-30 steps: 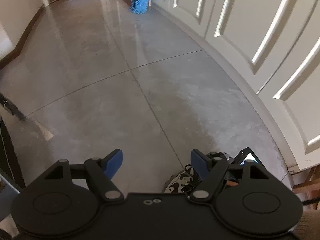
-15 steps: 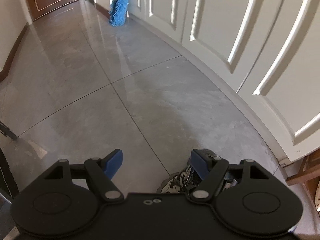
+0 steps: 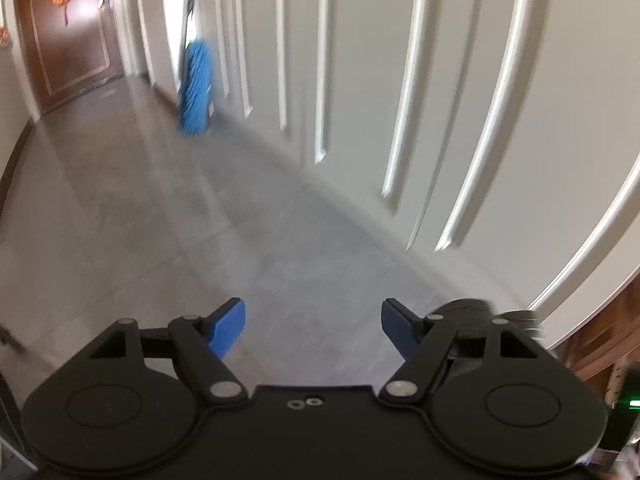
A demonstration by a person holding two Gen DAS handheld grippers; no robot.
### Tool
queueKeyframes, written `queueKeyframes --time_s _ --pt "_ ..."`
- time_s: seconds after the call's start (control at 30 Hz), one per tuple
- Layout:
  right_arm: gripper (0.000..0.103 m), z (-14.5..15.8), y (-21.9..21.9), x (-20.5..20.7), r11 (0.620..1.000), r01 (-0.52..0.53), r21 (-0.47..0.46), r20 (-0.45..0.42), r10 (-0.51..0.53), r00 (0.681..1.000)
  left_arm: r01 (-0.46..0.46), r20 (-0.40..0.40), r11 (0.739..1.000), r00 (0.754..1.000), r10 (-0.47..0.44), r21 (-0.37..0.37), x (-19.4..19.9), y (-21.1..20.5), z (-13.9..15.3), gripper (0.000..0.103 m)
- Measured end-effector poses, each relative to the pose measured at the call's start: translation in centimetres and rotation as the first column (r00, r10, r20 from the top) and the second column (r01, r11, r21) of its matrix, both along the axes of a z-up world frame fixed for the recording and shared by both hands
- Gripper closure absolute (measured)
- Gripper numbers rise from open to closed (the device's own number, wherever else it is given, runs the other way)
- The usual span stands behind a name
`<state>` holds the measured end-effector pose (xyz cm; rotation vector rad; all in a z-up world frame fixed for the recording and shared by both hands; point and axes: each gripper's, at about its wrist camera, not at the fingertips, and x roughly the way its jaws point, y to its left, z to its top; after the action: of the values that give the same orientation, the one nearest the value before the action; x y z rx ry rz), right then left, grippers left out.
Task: Organize scattered shoes
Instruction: 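Carry the sneakers with the right tool onto the top shelf beside the slippers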
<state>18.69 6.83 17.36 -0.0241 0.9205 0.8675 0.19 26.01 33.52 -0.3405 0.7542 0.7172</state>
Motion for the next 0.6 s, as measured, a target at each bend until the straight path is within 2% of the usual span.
queueKeyframes --time_s 0.07,0.1,0.2,0.23,0.27,0.33,0.4,0.43,0.47,0.5,0.57,0.6 --pt "0.077 3.7 -3.0 1.1 0.999 0.032 0.039 0.027 -0.033 0.999 0.026 0.041 1.0 0.999 -0.026 0.013 1.3 -1.7 2.5 0.028" --pt "0.077 4.4 -3.6 1.4 0.998 0.039 0.045 0.033 -0.04 0.999 0.04 0.058 0.999 0.997 -0.041 0.018 1.8 -2.4 3.5 0.028" --pt "0.078 13.6 -10.1 1.8 0.992 0.092 0.085 0.109 -0.101 0.989 0.126 0.131 0.991 0.983 -0.131 0.049 4.0 -5.8 8.1 0.028" --pt "0.078 14.9 -11.0 1.8 0.991 0.101 0.086 0.121 -0.111 0.986 0.152 0.151 0.987 0.976 -0.159 0.056 4.5 -6.8 9.3 0.028" --pt "0.078 17.9 -13.3 1.6 0.988 0.124 0.09 0.148 -0.137 0.979 0.187 0.181 0.98 0.964 -0.196 0.065 5.1 -8.0 10.9 0.028" --pt "0.077 22.2 -16.7 1.5 0.981 0.169 0.092 0.18 -0.183 0.967 0.263 0.23 0.961 0.933 -0.276 0.084 6.4 -10.6 13.8 0.028" --pt "0.077 27.5 -21.4 1.4 0.965 0.246 0.094 0.216 -0.261 0.941 0.335 0.263 0.937 0.899 -0.351 0.103 7.6 -12.9 16.0 0.028" --pt "0.077 28.5 -22.4 1.5 0.959 0.267 0.094 0.224 -0.281 0.933 0.369 0.278 0.923 0.88 -0.385 0.112 8.1 -14.0 17.0 0.028" --pt "0.077 30.8 -24.2 1.3 0.948 0.304 0.096 0.238 -0.318 0.918 0.409 0.299 0.904 0.854 -0.427 0.122 8.9 -15.6 18.3 0.028" --pt "0.077 34.4 -27.5 1.0 0.923 0.37 0.104 0.261 -0.385 0.885 0.456 0.323 0.88 0.819 -0.474 0.134 9.7 -17.7 19.8 0.028" --pt "0.077 37.3 -30.5 0.8 0.9 0.422 0.111 0.287 -0.436 0.853 0.508 0.352 0.847 0.773 -0.528 0.157 10.5 -20.3 21.9 0.028" --pt "0.077 38.8 -32.1 0.8 0.887 0.447 0.114 0.3 -0.459 0.836 0.541 0.372 0.822 0.737 -0.565 0.176 11.2 -22.2 23.3 0.028"
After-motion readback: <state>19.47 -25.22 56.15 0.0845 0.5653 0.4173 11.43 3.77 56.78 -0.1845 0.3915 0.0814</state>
